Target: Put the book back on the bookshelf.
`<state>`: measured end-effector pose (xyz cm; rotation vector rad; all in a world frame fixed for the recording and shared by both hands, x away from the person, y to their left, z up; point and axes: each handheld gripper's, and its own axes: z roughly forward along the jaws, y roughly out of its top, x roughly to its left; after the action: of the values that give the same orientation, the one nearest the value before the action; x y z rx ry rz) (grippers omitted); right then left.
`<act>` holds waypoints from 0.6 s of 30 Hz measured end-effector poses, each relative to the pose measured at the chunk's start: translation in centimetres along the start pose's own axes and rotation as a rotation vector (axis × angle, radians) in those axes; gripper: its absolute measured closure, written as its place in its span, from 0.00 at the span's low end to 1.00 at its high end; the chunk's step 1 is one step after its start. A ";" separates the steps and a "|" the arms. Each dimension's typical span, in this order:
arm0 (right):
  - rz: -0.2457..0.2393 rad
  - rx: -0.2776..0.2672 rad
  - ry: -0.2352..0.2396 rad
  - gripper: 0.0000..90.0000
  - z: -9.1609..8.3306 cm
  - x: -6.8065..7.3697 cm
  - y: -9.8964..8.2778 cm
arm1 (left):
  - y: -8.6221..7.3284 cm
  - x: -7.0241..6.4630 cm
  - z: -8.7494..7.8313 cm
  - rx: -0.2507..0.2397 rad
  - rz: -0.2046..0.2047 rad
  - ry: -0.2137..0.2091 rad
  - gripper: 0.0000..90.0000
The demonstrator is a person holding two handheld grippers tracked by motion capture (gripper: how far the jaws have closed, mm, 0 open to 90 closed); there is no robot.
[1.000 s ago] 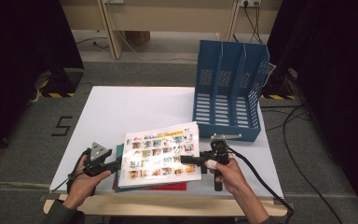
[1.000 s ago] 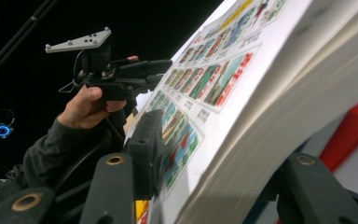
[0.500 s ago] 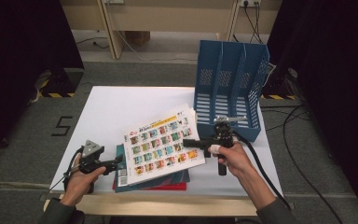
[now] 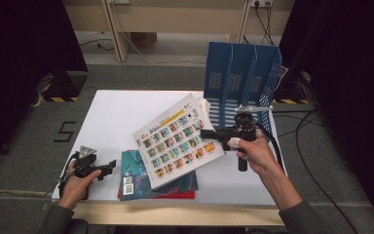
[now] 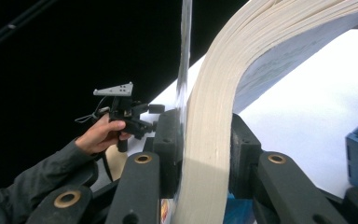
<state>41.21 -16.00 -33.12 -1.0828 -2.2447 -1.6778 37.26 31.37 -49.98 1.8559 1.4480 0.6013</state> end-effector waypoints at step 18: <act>-0.082 0.078 -0.067 0.80 1.1 3.1 4.2 | -0.1 -0.2 0.5 0.014 0.031 0.008 0.16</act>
<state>41.86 -13.09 -28.67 -1.0589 -2.4056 -1.5909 37.51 31.04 -50.35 1.8914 1.4344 0.6156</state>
